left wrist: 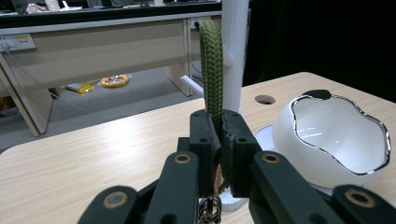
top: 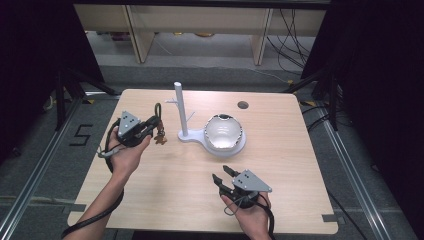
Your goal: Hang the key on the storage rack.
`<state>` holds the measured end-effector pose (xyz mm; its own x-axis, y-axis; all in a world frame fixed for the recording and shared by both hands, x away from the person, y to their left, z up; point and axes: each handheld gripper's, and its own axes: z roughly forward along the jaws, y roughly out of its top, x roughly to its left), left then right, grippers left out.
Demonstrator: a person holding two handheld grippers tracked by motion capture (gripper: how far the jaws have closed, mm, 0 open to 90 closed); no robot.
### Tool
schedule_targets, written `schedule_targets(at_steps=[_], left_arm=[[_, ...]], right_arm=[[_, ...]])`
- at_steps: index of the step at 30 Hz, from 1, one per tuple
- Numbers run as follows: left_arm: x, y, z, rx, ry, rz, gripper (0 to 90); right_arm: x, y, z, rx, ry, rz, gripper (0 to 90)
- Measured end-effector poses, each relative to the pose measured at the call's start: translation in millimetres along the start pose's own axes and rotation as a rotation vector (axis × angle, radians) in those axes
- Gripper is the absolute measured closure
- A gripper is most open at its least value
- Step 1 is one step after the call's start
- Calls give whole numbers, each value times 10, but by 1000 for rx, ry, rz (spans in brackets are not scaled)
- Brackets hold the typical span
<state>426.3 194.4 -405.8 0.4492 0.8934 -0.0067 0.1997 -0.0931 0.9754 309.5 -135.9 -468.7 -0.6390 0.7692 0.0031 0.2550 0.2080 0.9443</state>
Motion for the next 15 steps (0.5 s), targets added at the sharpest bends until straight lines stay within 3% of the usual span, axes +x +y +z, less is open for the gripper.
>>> schedule_targets(at_steps=[4, 9, 10, 12, 15], left_arm=[[17, 23, 28, 1, 10, -2, 832], [2, 34, 64, 7, 11, -11, 832], [-3, 42, 80, 8, 15, -8, 832], [-3, 49, 96, 13, 19, -3, 832], [-4, 52, 115, 10, 23, -5, 832]], right_arm=[[-8, 3, 13, -14, 16, -7, 537], [-11, 11, -3, -5, 5, -7, 535], [-39, 17, -1, -20, -6, -50, 533], [-8, 13, -14, 1, -3, 9, 531], [-10, 14, -18, 3, -2, 7, 531]])
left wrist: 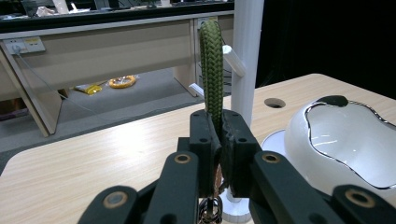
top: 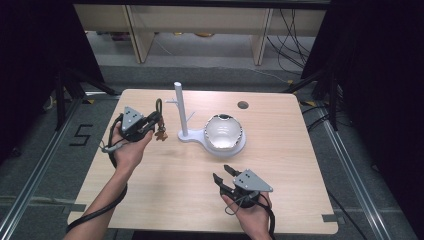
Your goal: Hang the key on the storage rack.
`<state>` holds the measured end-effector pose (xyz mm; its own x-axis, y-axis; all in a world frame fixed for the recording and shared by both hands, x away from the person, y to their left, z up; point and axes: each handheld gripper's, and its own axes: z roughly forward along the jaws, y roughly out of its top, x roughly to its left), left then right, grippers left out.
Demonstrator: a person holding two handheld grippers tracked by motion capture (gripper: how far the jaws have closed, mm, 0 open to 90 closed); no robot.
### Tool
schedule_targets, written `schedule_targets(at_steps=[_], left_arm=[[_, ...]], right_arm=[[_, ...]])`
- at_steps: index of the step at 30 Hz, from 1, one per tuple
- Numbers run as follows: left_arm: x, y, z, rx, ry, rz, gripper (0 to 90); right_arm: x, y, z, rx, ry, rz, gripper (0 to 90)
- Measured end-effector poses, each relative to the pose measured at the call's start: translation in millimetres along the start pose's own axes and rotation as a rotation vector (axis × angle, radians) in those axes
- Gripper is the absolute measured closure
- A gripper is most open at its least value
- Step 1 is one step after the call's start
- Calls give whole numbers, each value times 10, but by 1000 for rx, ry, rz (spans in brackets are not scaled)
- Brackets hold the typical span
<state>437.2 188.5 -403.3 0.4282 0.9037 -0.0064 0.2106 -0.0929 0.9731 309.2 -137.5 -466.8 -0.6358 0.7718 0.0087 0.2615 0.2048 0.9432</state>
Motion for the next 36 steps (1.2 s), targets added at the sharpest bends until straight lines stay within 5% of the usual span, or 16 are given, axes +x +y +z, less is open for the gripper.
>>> schedule_targets(at_steps=[8, 13, 15, 16, 20, 26, 36], left_arm=[[20, 23, 65, 7, 18, 12, 832], [7, 40, 89, 7, 23, 18, 832], [-2, 43, 109, 9, 23, 23, 832], [-7, 44, 118, 11, 25, 24, 832], [-28, 50, 154, 12, 27, 32, 832], [-66, 68, 195, 14, 29, 52, 832], [-137, 73, 215, 19, 32, 92, 831]], right_arm=[[-6, 0, 4, 2, 6, -3, 529], [-31, -1, 16, -19, -7, -53, 528], [-12, -4, 12, 0, 5, -19, 528], [-28, -2, 17, -21, -7, -50, 527], [-33, 0, 9, -14, -4, -50, 527], [-19, -13, 29, -23, 16, 1, 527], [-24, -15, 22, -12, 0, -21, 526]])
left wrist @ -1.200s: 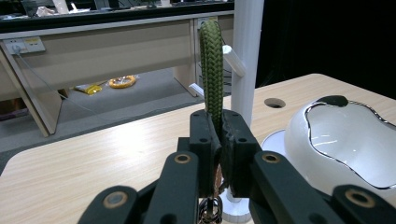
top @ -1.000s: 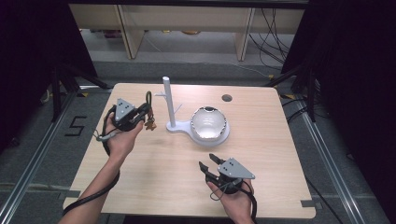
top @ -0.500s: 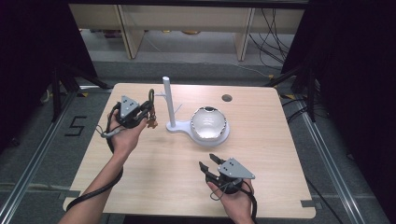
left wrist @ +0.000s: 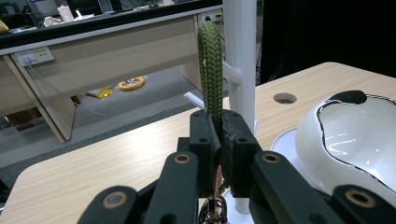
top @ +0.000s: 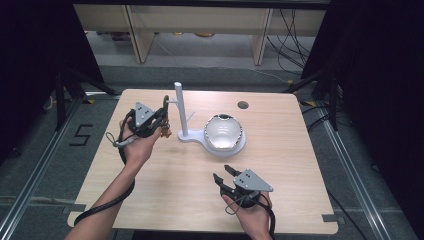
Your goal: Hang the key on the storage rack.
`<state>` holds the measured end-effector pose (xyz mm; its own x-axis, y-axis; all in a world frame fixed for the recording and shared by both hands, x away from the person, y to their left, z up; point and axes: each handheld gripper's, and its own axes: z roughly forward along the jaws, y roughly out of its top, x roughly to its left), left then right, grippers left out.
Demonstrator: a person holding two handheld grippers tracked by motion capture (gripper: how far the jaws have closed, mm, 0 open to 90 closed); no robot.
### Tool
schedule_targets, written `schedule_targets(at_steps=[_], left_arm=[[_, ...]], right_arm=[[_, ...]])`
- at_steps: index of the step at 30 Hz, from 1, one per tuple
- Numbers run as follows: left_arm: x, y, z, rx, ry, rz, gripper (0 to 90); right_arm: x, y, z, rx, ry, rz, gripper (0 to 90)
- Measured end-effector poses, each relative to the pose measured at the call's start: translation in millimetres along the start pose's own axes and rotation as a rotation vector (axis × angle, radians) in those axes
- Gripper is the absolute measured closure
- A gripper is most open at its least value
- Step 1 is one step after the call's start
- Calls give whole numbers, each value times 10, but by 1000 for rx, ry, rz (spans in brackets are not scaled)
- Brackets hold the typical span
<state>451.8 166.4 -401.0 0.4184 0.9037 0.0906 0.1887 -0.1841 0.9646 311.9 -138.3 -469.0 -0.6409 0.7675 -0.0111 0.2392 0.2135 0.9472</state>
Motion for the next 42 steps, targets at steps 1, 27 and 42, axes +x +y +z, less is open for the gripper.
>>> schedule_targets(at_steps=[1, 27, 42], left_arm=[[-2, 1, 1, 0, 0, 3, 832], [-107, 69, 55, -13, -23, 41, 870], [-131, -83, -107, -6, -81, -1, 832]], right_arm=[[-2, 4, -6, 11, 6, -1, 526], [1, -10, -9, 16, 7, 28, 524], [-12, -25, -12, 22, -1, 44, 520]])
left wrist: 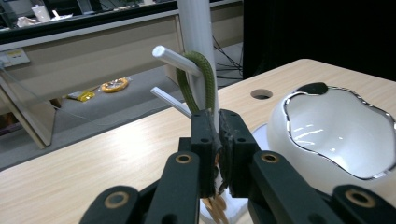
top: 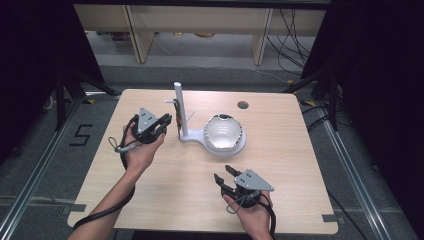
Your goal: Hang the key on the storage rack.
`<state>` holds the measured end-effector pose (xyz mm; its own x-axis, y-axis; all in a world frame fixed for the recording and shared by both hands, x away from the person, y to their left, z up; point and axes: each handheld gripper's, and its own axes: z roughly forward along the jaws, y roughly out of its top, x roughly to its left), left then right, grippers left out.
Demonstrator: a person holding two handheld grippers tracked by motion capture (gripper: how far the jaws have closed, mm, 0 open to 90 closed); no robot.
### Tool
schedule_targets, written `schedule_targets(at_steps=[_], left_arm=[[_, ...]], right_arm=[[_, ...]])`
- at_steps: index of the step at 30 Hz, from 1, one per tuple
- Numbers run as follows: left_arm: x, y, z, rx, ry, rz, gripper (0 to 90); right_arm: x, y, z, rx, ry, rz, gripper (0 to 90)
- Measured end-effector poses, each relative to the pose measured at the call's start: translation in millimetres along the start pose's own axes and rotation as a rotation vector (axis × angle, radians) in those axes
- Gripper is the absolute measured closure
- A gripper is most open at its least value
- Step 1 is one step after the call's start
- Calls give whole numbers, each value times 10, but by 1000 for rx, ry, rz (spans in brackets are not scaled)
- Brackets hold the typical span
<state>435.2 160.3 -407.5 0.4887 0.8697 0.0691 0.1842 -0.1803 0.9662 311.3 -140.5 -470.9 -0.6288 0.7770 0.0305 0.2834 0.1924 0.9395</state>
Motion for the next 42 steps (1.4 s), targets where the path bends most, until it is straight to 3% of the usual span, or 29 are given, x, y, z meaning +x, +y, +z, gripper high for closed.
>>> schedule_targets(at_steps=[5, 6, 8, 13, 15, 18, 24, 26, 29, 37, 42], left_arm=[[15, -46, -162, -12, -24, -11, 789], [25, -58, -217, -14, -27, -22, 765], [36, -64, -248, -14, -30, -23, 744], [50, -119, -390, -15, -37, -18, 707], [36, -167, -460, -15, -41, -19, 696], [22, -211, -514, -14, -47, -19, 677], [-19, -419, -681, -13, -56, -20, 630], [-25, -492, -719, -18, -59, -12, 604], [-15, -656, -824, -9, -43, -14, 564], [7, -979, -948, -2, -27, -33, 514], [17, -1188, -992, 26, -7, -36, 490]], right_arm=[[-28, -5, 7, -13, 9, -5, 516], [-28, -2, -16, 8, -7, 3, 514], [-47, -5, -4, -8, -3, -24, 513], [-60, -27, 1, -14, -6, 6, 511], [-66, -33, 7, -12, -2, -3, 510], [-62, -40, -11, 2, -23, 10, 509], [-92, -52, -7, 0, -12, -5, 507], [-90, -61, -9, -3, -18, 11, 506], [-118, -65, -35, 18, -33, 0, 504], [-129, -93, -26, 20, -40, 14, 502], [-158, -120, -16, 25, -39, -3, 501]])
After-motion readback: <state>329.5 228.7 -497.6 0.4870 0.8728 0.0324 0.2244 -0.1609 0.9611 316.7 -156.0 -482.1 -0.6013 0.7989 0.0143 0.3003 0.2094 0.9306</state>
